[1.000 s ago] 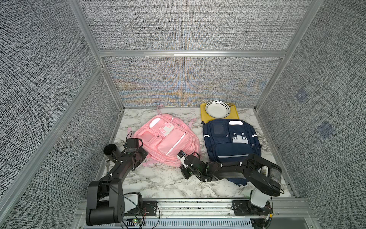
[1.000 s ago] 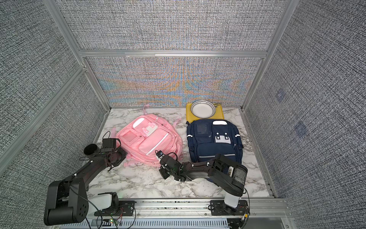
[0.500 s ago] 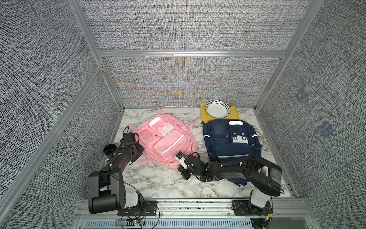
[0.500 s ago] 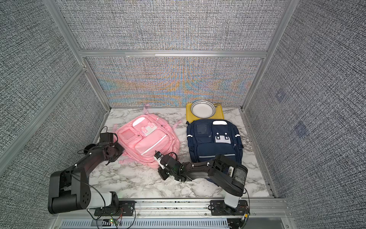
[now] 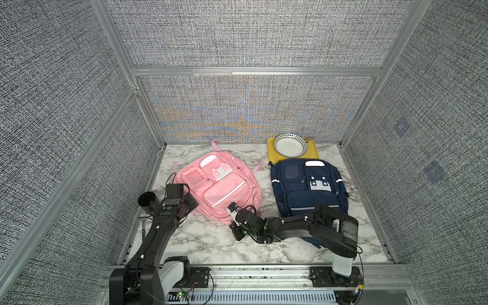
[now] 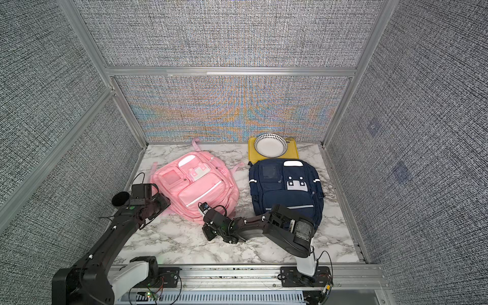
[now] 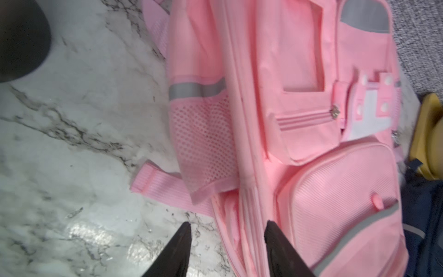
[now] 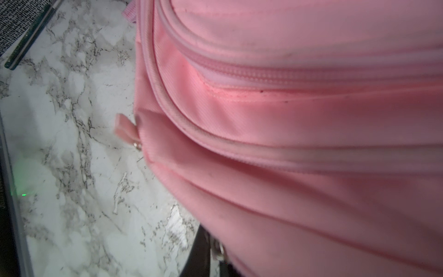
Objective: Zip up the backpack
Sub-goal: Zip the zipper on the backpack.
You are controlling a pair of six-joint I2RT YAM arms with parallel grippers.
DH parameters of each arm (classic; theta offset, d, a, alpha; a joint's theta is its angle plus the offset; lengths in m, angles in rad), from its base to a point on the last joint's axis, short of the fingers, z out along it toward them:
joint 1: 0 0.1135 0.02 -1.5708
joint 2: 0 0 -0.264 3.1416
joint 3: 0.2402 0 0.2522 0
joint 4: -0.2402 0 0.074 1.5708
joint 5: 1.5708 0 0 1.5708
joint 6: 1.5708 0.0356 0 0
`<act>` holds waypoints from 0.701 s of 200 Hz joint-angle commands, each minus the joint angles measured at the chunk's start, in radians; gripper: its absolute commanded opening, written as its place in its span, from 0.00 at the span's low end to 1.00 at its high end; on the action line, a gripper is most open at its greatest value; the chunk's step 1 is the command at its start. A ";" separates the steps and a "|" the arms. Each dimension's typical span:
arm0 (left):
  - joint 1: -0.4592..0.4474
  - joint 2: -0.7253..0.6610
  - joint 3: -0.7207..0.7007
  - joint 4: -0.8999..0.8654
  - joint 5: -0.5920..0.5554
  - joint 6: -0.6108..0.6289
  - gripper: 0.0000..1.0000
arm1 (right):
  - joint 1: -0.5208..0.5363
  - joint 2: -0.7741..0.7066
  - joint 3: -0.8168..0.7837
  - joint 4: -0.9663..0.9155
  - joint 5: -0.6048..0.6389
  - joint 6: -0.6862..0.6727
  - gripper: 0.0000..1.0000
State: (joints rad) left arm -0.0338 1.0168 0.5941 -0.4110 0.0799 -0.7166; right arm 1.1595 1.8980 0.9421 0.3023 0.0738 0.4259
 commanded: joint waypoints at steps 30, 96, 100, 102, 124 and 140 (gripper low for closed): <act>-0.092 -0.098 -0.035 -0.098 0.038 -0.068 0.56 | 0.003 0.015 0.004 0.018 0.026 0.016 0.00; -0.337 -0.281 -0.174 -0.108 0.012 -0.287 0.57 | 0.004 0.019 -0.006 0.031 0.031 0.010 0.00; -0.355 -0.288 -0.181 -0.104 0.003 -0.307 0.58 | 0.004 0.021 -0.005 0.031 0.031 0.008 0.00; -0.367 -0.290 -0.185 -0.101 -0.003 -0.316 0.58 | 0.003 0.021 -0.004 0.031 0.032 0.008 0.00; -0.474 -0.301 -0.219 -0.066 -0.070 -0.405 0.61 | 0.003 0.029 0.004 0.029 0.028 0.002 0.00; -0.534 -0.300 -0.221 -0.060 -0.121 -0.449 0.64 | 0.003 0.033 0.008 0.024 0.023 0.001 0.00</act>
State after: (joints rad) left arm -0.5034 0.7181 0.3771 -0.5018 0.0582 -1.0508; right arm 1.1633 1.9232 0.9421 0.3328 0.0963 0.4347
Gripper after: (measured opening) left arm 0.622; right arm 0.094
